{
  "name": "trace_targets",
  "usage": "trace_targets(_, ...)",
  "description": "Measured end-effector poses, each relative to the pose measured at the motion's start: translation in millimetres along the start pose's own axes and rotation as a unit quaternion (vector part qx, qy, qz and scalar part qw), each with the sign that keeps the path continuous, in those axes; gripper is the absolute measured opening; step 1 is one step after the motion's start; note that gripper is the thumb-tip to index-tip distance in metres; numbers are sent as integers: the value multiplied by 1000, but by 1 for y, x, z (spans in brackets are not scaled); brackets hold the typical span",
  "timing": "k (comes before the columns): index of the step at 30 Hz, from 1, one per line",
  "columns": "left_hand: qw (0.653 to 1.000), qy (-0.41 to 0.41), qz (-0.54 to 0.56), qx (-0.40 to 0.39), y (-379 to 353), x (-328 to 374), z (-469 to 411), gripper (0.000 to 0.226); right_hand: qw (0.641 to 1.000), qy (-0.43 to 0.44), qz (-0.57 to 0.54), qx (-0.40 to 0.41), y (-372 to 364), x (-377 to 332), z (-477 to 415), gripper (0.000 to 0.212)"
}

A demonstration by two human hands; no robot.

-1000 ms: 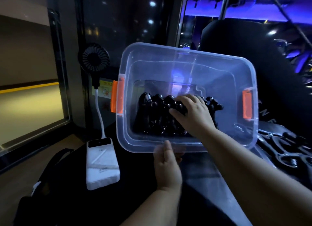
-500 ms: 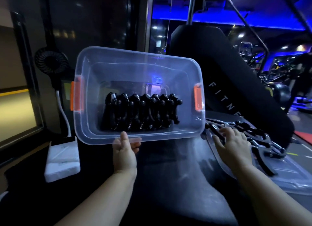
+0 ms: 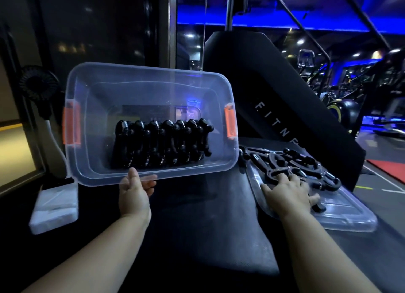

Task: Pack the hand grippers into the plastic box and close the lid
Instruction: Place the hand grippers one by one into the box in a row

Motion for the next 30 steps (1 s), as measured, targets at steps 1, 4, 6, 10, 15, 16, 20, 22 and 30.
trace_targets(1,1000,-2,-2,0,0,0,0,25,1000,-1,0,-9,-1,0,0,65)
trace_targets(4,1000,-6,-8,2,0,0,0,25,1000,4,4,-19,0,0,2,64)
trace_targets(6,1000,-4,-10,3,0,-1,0,25,1000,19,-1,-7,3,-3,4,59)
trace_targets(10,1000,-1,-12,3,1,-3,-2,24,996,69,-41,47,12,-12,10,31)
trace_targets(15,1000,0,-9,1,0,-4,-2,24,987,110,-92,75,14,-23,15,25)
trace_targets(16,1000,0,-9,1,0,-5,-3,24,986,120,-88,74,12,-26,16,27)
trace_targets(20,1000,0,-6,3,0,-5,-3,24,984,144,-88,66,9,-34,19,43)
trace_targets(22,1000,5,-6,1,0,-6,-3,25,981,138,-112,82,14,-32,19,39)
trace_targets(30,1000,10,-14,4,2,-3,0,26,995,-23,-91,40,12,-9,15,64)
Point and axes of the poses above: each hand's wrist, its own z-axis away from the middle knuckle, its own y-axis out of the back of the hand, x = y × z, the point moved 6 cm from there along -z, towards the middle knuckle, and after that the axes turned 4 degrees about -z, right-handed, at the moved point
